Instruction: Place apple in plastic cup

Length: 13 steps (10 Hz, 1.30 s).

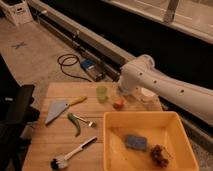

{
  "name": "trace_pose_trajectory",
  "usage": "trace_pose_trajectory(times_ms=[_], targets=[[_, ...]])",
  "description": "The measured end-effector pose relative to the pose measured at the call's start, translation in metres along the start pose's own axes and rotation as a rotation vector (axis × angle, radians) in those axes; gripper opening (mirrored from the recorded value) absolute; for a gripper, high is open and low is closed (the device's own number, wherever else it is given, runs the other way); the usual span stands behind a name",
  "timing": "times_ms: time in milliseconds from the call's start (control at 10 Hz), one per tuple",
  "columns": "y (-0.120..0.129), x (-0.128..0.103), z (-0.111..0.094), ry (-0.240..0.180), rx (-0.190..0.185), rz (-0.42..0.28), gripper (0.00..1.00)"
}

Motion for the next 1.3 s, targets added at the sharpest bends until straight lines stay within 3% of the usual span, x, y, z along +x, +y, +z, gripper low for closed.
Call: trace_pose_trajectory(times_ms=[200,500,800,1300], targets=[[-0.002,-0.006,0.018,-0.024,0.009,0.019,0.8],[-0.011,-0.008,0.049,-0.019,0.004,0.04,0.8],[-0.026,-0.003,0.088,0.016,-0.029,0.082,0.8],[-0.039,0.012,0.129,0.093,-0.061,0.116,0.8]])
